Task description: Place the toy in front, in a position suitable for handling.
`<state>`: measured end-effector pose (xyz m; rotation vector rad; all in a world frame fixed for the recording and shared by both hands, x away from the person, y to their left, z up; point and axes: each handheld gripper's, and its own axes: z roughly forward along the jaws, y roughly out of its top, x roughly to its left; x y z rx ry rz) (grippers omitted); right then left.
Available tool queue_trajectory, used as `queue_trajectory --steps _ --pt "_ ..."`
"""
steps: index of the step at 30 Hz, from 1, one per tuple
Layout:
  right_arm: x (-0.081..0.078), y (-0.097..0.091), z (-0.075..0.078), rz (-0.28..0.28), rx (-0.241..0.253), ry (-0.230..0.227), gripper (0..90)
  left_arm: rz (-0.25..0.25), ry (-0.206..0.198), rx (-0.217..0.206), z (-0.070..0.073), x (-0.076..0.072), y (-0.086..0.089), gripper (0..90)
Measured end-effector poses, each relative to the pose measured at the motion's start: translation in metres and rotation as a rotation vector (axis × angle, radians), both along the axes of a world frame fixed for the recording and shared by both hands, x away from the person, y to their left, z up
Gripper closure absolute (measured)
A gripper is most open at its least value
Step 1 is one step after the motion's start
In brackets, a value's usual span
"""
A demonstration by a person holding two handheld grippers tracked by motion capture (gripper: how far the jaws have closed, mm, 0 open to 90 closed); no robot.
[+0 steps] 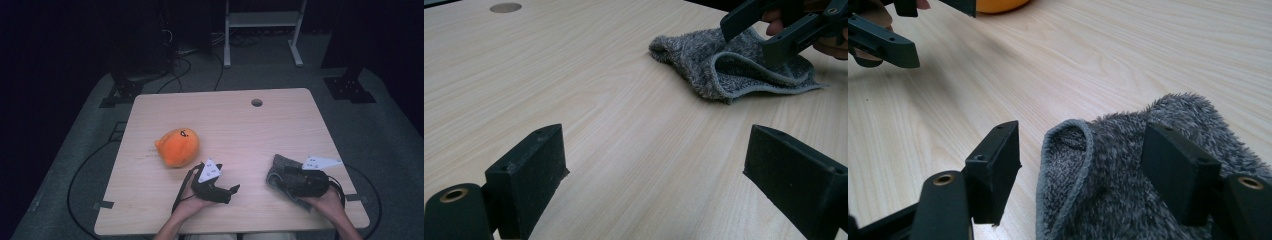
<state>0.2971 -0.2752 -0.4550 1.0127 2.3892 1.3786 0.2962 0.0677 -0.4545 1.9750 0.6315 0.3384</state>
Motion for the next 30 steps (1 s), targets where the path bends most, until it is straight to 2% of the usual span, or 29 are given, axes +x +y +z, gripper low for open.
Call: queue_trajectory --steps 6,13,18,25,30 --pt "0.001 -0.002 -0.001 0.002 0.002 0.010 30.7 -0.014 0.003 -0.002 0.002 0.001 0.000 9.1" --pt "-0.002 -0.002 0.002 -0.007 0.007 -0.001 30.6 -0.014 -0.022 -0.004 0.008 0.001 0.006 9.1" --pt "-0.003 0.000 0.002 -0.011 0.017 -0.003 30.6 -0.001 -0.039 -0.026 0.015 0.003 0.013 9.1" --pt "-0.002 -0.002 0.002 -0.021 0.025 0.001 30.7 0.076 -0.101 -0.052 0.034 0.014 0.038 9.1" --pt "-0.002 -0.003 0.002 -0.023 0.028 0.000 30.7 0.158 -0.154 -0.077 0.047 0.020 0.065 9.1"
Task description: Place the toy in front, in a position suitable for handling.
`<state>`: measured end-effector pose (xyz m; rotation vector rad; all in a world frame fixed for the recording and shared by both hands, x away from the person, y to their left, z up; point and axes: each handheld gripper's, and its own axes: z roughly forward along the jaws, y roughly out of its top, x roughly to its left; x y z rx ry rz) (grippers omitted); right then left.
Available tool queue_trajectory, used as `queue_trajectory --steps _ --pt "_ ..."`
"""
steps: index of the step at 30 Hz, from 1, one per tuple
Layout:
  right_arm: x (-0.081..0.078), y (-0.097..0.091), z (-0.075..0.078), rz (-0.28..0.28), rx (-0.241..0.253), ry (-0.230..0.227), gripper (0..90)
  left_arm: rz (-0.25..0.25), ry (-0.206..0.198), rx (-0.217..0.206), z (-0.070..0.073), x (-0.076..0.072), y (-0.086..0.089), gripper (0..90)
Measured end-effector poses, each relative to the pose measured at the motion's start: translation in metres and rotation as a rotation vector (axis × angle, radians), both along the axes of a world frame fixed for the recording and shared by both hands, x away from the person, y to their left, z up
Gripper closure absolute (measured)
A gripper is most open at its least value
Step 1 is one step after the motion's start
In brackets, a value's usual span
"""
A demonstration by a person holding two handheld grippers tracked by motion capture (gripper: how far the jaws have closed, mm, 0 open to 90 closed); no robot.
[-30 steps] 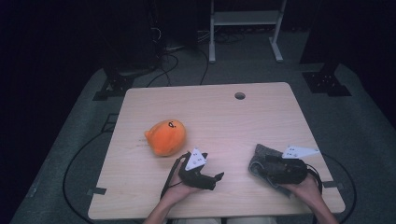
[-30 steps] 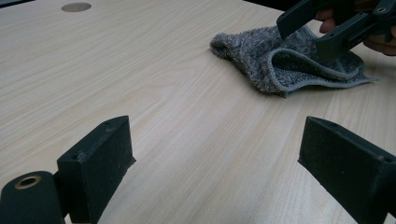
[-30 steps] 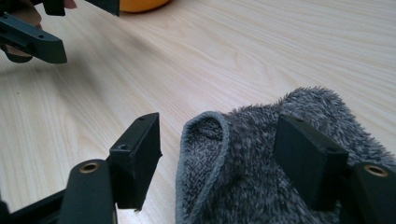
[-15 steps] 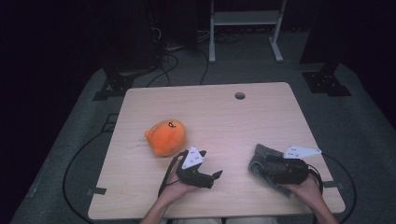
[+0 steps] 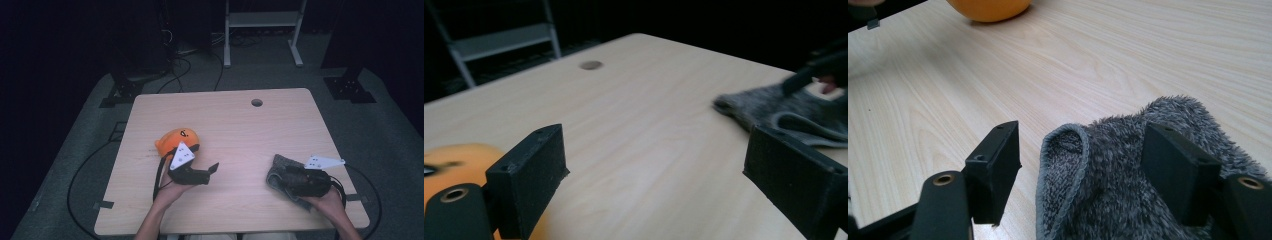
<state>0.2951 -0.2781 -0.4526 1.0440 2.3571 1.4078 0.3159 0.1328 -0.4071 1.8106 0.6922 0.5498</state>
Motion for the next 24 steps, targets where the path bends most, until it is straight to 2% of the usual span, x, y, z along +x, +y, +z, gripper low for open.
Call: queue_trajectory --steps 5,7,11,16,21,24 --pt "-0.001 0.001 0.000 0.005 0.000 0.001 30.7 0.094 -0.035 -0.029 0.008 0.006 0.031 9.1" --pt "0.000 0.001 0.000 0.006 0.001 0.002 30.8 0.132 -0.045 -0.018 0.010 0.009 0.042 9.1" --pt "0.000 0.001 0.000 0.006 0.003 0.002 30.8 0.185 -0.049 -0.022 0.009 0.014 0.061 9.1" --pt "-0.001 0.001 0.000 0.010 0.004 0.004 31.0 0.230 -0.046 -0.011 0.006 0.019 0.075 9.2" --pt "-0.001 0.001 0.000 0.011 0.003 0.003 31.0 0.244 -0.032 0.002 0.000 0.026 0.082 10.9" --pt "-0.001 0.001 0.000 0.010 0.004 0.008 31.0 0.246 -0.021 -0.006 -0.004 0.030 0.085 11.9"
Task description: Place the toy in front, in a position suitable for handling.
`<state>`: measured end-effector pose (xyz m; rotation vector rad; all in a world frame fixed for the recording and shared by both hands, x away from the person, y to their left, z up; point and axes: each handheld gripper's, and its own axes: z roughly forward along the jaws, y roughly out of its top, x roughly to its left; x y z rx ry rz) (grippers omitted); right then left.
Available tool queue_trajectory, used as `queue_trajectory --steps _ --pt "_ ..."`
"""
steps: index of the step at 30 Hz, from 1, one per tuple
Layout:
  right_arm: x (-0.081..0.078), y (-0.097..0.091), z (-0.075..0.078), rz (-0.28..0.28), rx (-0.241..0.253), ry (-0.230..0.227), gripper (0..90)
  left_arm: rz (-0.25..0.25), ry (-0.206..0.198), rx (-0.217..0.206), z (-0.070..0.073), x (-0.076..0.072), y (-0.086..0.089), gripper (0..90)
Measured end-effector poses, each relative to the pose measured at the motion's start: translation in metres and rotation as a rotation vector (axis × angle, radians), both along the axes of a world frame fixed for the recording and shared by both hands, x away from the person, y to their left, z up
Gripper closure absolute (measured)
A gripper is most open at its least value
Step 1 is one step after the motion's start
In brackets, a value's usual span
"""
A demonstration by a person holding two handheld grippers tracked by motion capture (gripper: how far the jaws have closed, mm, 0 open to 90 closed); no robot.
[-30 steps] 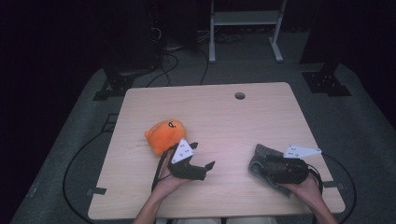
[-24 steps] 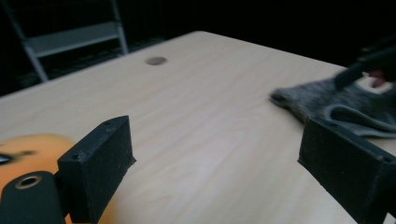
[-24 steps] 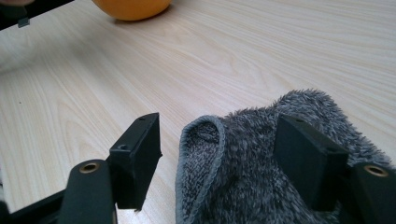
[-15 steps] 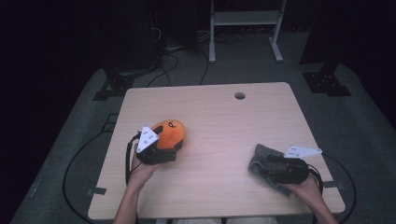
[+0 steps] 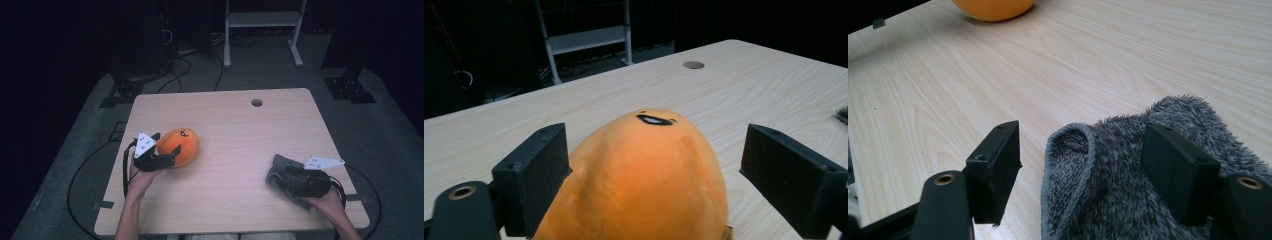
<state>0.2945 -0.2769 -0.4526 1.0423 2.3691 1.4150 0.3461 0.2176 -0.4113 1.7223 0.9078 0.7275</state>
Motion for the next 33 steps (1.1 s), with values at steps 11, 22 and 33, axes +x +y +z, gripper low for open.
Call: queue_trajectory --steps 11,22,33 --pt "-0.001 0.000 0.000 0.006 0.000 -0.004 31.3 -0.024 0.041 0.033 -0.016 0.014 -0.002 16.3" --pt "-0.002 0.000 -0.001 0.010 -0.006 0.005 31.4 -0.032 0.082 0.076 -0.028 0.023 -0.004 25.0" --pt "-0.002 0.000 -0.001 0.006 -0.003 0.006 31.7 0.026 0.083 0.131 -0.034 0.016 -0.014 47.0"
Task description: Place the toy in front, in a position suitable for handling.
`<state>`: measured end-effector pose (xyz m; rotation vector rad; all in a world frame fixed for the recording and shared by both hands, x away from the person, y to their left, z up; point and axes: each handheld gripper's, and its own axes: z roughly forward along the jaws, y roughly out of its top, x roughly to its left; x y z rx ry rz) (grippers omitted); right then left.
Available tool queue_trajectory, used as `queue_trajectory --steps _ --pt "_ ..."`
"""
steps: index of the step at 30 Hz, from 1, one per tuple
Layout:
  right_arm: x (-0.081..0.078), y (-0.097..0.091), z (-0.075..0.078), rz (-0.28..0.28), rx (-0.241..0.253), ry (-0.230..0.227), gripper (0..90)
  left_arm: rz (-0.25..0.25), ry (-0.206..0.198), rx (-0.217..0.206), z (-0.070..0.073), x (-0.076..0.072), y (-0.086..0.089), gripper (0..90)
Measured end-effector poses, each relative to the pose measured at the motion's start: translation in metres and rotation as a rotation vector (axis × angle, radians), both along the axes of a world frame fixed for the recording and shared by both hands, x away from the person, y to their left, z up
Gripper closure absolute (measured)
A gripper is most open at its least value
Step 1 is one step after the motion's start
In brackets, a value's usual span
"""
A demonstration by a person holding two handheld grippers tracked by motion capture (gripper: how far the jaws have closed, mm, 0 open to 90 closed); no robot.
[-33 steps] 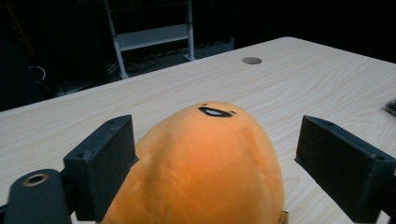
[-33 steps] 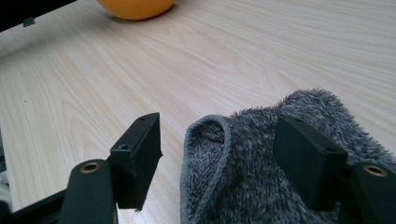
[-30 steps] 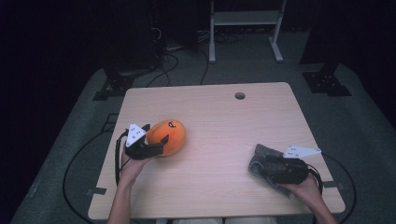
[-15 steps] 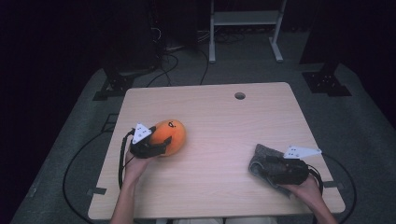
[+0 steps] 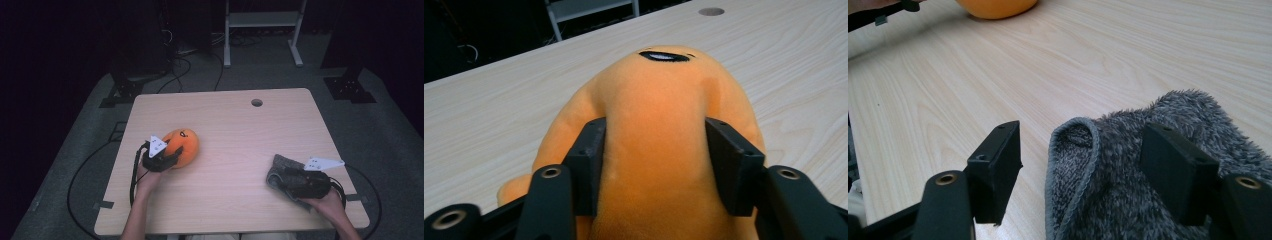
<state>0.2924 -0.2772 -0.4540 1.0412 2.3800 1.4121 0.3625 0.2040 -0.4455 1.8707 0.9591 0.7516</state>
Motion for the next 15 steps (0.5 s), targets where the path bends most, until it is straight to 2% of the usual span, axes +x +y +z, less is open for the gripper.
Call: queue_trajectory --steps 1,4,6,11,12,15 --pt "0.000 0.000 0.000 -0.001 0.001 0.000 31.7 0.005 -0.002 -0.001 0.001 0.000 0.000 48.8" --pt "-0.001 -0.001 0.001 0.001 -0.002 -0.007 31.8 0.011 0.017 -0.055 0.002 0.000 0.002 52.8" --pt "-0.001 -0.002 0.001 -0.001 0.001 -0.008 32.0 0.029 0.015 -0.081 0.003 -0.001 0.005 54.8" --pt "0.000 -0.004 0.001 -0.007 0.004 -0.002 32.0 0.037 0.010 -0.155 0.006 -0.002 0.010 58.9" --pt "-0.001 -0.004 0.002 -0.008 0.006 -0.005 32.1 0.038 0.006 -0.164 0.007 -0.002 0.010 59.2" --pt "-0.002 -0.006 0.002 -0.014 0.012 -0.007 32.3 0.031 -0.003 -0.154 0.009 -0.005 0.010 59.6"
